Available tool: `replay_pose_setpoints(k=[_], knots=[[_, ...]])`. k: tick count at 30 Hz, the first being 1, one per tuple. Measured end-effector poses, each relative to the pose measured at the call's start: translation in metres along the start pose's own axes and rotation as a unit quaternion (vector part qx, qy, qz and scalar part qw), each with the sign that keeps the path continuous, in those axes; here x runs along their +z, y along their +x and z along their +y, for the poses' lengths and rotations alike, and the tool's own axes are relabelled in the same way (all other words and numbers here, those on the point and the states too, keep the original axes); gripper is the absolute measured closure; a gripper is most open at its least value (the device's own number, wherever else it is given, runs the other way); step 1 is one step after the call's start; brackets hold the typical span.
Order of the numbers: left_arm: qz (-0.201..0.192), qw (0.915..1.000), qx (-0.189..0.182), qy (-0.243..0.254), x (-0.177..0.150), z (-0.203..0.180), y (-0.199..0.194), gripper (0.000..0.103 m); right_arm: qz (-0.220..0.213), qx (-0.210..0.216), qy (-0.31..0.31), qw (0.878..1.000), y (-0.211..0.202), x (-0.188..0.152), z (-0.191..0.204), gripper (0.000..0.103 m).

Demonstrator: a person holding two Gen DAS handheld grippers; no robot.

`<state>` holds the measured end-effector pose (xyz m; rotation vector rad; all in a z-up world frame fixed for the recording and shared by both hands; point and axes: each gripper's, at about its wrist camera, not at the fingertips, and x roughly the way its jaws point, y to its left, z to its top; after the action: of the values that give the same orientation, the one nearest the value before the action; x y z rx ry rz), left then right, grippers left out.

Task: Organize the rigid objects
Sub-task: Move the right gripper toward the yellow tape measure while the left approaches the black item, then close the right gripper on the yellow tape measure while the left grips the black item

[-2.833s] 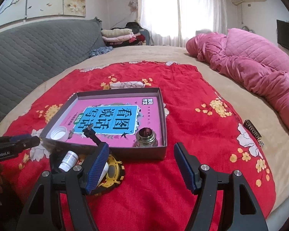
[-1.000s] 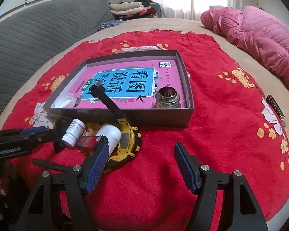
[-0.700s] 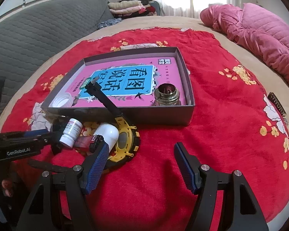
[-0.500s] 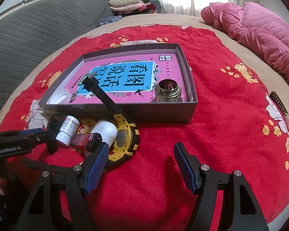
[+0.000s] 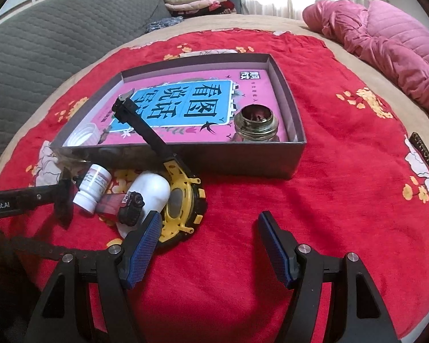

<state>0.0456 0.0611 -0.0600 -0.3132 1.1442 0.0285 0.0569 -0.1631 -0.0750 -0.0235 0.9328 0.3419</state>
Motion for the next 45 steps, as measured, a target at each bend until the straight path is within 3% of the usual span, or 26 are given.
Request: replay_pose_setpoints(k=[14, 25, 31, 34, 45], knots=[[0.007, 0.9999, -0.002, -0.01, 0.004, 0.0, 0.01, 0.039, -0.001, 0.041, 0.009, 0.999, 0.016, 0.005, 0.002, 0.054], [0.026, 0.9993, 0.022, -0.018, 0.01, -0.008, 0.019, 0.036, -0.003, 0.049, -0.023, 0.999, 0.023, 0.008, 0.014, 0.07], [0.046, 0.9978, 0.035, -0.034, 0.016, -0.009, 0.025, 0.037, -0.003, 0.055, -0.023, 0.998, 0.024, 0.007, 0.013, 0.072], [0.052, 0.9969, 0.036, -0.048, 0.019, -0.007, 0.029, 0.04, -0.003, 0.055, -0.024, 0.998, 0.024, 0.007, 0.013, 0.072], [0.054, 0.9957, 0.018, -0.073, 0.026, 0.011, 0.027, 0.073, -0.004, 0.055, -0.023, 0.998, 0.024, 0.008, 0.013, 0.072]])
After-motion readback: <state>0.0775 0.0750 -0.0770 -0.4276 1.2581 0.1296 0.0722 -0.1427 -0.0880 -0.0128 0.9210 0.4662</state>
